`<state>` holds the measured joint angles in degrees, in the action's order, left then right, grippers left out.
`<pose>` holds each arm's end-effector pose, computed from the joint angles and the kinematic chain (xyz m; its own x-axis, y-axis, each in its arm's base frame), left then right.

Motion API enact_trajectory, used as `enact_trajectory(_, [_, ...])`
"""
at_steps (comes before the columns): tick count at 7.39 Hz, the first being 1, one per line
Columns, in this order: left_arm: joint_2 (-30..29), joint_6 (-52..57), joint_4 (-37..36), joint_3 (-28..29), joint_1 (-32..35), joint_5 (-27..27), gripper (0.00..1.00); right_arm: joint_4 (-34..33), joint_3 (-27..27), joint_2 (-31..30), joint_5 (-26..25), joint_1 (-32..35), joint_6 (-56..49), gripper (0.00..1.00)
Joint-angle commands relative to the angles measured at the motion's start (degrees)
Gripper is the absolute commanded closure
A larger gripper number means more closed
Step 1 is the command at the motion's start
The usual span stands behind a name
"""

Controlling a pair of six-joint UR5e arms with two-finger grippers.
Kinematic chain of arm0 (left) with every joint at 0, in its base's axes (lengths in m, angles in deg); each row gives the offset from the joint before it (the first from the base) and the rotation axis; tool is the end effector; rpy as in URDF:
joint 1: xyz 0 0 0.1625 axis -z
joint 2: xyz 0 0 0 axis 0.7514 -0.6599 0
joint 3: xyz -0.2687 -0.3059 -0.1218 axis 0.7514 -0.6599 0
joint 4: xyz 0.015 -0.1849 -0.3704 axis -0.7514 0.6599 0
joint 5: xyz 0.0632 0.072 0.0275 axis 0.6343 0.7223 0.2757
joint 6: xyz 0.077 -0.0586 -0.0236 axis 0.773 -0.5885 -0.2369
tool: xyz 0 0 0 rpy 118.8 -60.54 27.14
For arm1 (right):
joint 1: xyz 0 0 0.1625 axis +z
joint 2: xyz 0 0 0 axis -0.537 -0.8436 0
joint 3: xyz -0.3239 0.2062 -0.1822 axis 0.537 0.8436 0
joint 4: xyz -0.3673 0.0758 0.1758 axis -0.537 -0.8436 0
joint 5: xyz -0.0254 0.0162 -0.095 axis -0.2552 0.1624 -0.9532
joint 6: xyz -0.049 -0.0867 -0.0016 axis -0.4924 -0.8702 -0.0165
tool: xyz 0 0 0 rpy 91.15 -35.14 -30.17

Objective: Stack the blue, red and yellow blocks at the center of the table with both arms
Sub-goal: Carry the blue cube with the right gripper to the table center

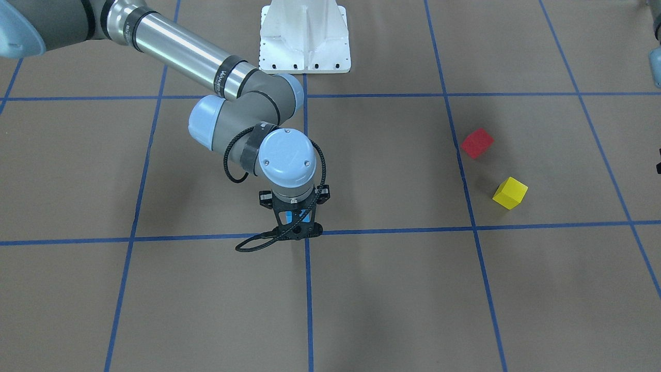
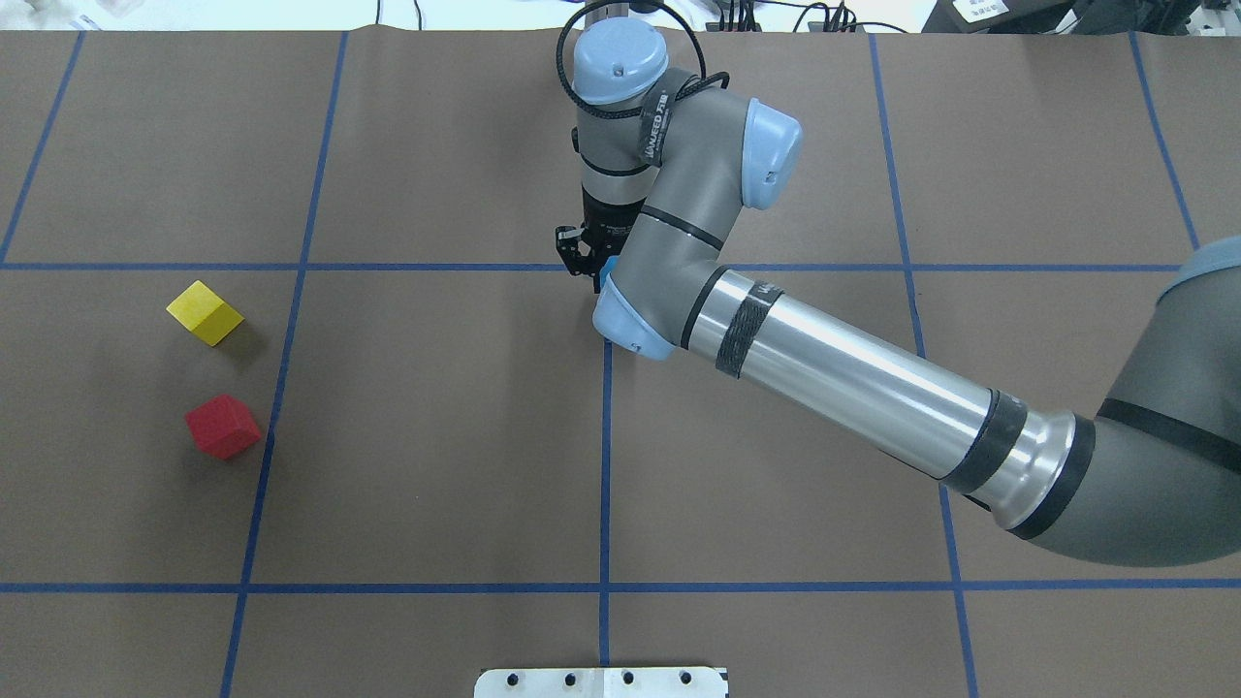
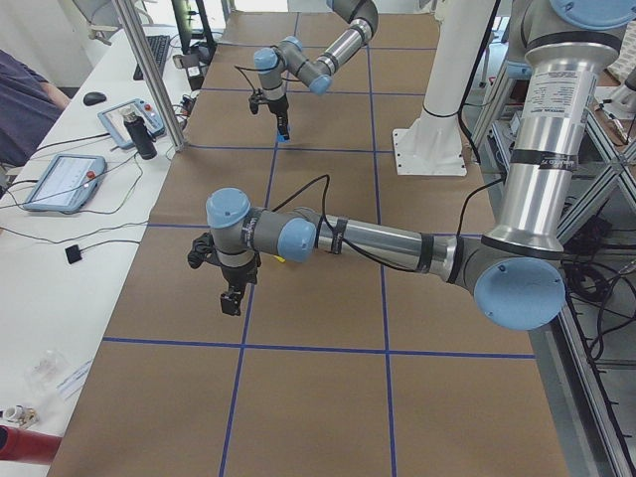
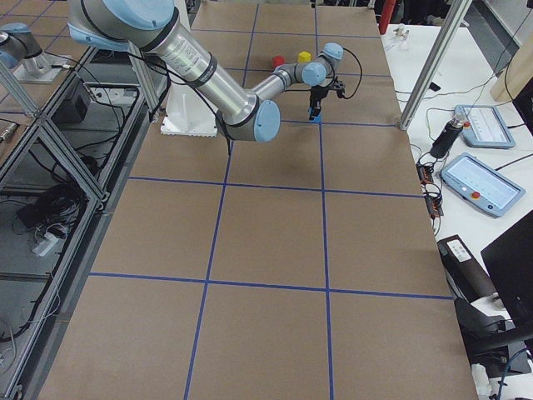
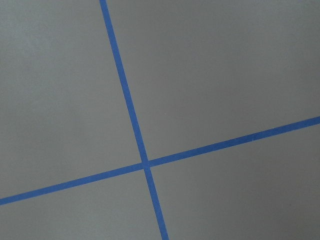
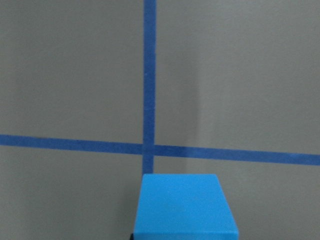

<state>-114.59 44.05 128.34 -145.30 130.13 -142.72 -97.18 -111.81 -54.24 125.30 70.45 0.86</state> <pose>0.0130 -0.5643 0.5766 0.7514 0.2678 -0.6031 -0.1620 0.9608 0.2248 -0.6113 -0.5788 0.1829 0.7075 -0.0851 0.7016 0.1573 0.9868 -0.0390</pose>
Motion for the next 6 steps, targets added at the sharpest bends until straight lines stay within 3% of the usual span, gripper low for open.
enact_trajectory(1, [0.0, 0.2, 0.0, 0.0, 0.0, 0.0, 0.00, 2.5, 1.3, 1.0, -1.9, -1.3, 0.7, 1.00])
enact_trajectory(4, [0.0, 0.2, 0.0, 0.0, 0.0, 0.0, 0.00, 2.9, 2.2, 0.8, -1.7, -1.3, 1.3, 1.00])
enact_trajectory(6, [0.0, 0.2, 0.0, 0.0, 0.0, 0.0, 0.00, 4.1, 2.3, 0.0, -1.6, -1.4, 1.2, 0.35])
